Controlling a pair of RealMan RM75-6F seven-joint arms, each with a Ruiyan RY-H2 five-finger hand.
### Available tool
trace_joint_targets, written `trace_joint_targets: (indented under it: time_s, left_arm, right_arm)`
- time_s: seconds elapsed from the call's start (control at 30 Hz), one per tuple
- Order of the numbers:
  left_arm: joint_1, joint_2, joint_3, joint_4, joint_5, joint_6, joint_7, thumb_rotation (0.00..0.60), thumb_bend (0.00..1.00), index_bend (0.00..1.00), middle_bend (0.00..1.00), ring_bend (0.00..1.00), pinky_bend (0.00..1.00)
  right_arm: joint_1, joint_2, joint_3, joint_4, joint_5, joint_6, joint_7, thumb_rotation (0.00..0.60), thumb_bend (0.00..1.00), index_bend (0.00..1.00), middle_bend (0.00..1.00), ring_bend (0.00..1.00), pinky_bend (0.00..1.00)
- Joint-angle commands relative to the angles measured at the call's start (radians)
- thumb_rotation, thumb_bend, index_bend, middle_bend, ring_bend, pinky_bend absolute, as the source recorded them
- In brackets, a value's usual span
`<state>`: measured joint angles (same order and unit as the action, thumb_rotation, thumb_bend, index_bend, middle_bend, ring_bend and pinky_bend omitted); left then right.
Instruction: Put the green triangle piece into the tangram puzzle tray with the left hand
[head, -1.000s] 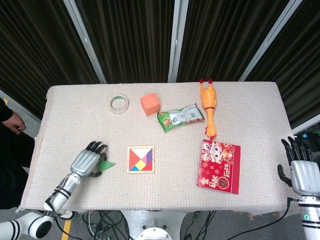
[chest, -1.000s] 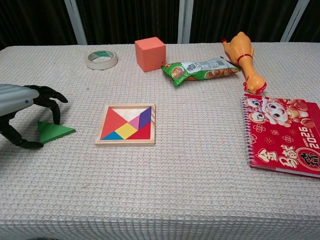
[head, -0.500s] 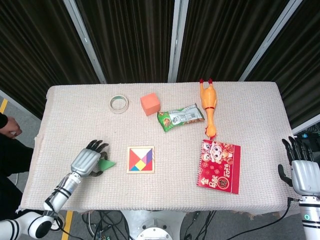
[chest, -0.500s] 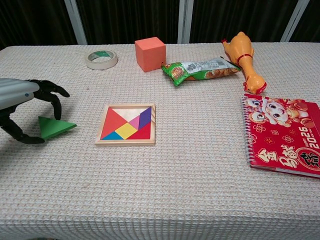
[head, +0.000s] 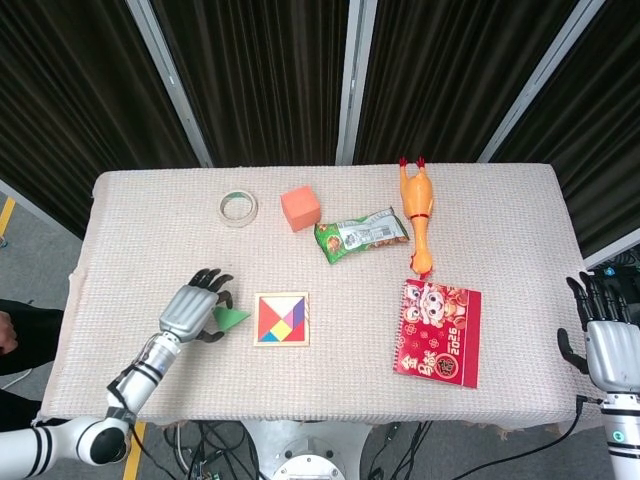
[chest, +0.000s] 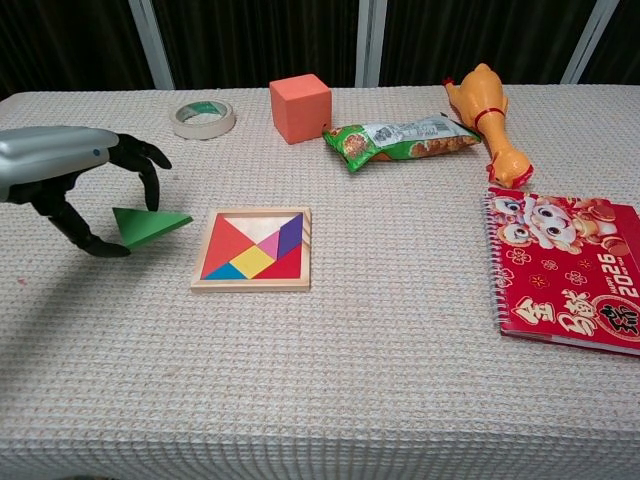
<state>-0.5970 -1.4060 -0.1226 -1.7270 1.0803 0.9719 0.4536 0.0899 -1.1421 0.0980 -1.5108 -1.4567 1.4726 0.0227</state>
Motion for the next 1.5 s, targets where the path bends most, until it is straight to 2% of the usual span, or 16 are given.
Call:
trace_joint_targets:
  time_s: [0.03, 0.23, 0.37, 0.53, 0.67, 1.17, 1.5]
  left_arm:
    - [-0.061, -0.04, -0.041, -0.057, -0.154, 0.018, 0.127, 0.6, 0.2, 0.47, 0.11, 0.0, 0.05]
    - [-0.124, -0.123, -0.084, -0.078, -0.358, 0.111, 0.247, 0.6, 0.23, 0.47, 0.11, 0.0, 0.04]
    - [-0.156, -0.167, -0.107, -0.083, -0.431, 0.187, 0.303, 0.6, 0.23, 0.48, 0.12, 0.0, 0.03]
    - [-0.179, -0.22, -0.135, -0.066, -0.465, 0.261, 0.317, 0.6, 0.24, 0.5, 0.13, 0.0, 0.03]
    - [-0.186, -0.256, -0.137, -0.043, -0.469, 0.301, 0.322, 0.6, 0.28, 0.51, 0.13, 0.0, 0.03]
    - [-0.25, -0.323, -0.2, -0.032, -0.631, 0.372, 0.417, 0.6, 0.32, 0.54, 0.13, 0.0, 0.03]
    - [-0.281, -0.368, -0.198, -0.007, -0.665, 0.379, 0.443, 0.6, 0.33, 0.55, 0.14, 0.0, 0.03]
  right_arm:
    - [-0.002, 0.003, -0.001, -0.001, -0.004, 0.004, 0.005, 0.6, 0.37, 0.0, 0.0, 0.0, 0.0]
    - [-0.004, 0.007, -0.002, -0.01, -0.013, 0.013, 0.007, 0.6, 0.37, 0.0, 0.0, 0.0, 0.0]
    - [-0.006, 0.01, -0.002, -0.012, -0.016, 0.017, 0.009, 0.6, 0.37, 0.0, 0.0, 0.0, 0.0]
    - [-0.006, 0.009, -0.003, -0.007, -0.015, 0.014, 0.015, 0.6, 0.37, 0.0, 0.0, 0.0, 0.0]
    - [-0.006, 0.007, -0.003, -0.004, -0.014, 0.014, 0.018, 0.6, 0.37, 0.0, 0.0, 0.0, 0.0]
    - [-0.005, 0.003, -0.005, 0.003, -0.013, 0.007, 0.029, 0.6, 0.37, 0.0, 0.0, 0.0, 0.0]
    - [-0.007, 0.002, -0.003, 0.014, -0.009, 0.007, 0.043, 0.6, 0.37, 0.0, 0.0, 0.0, 0.0]
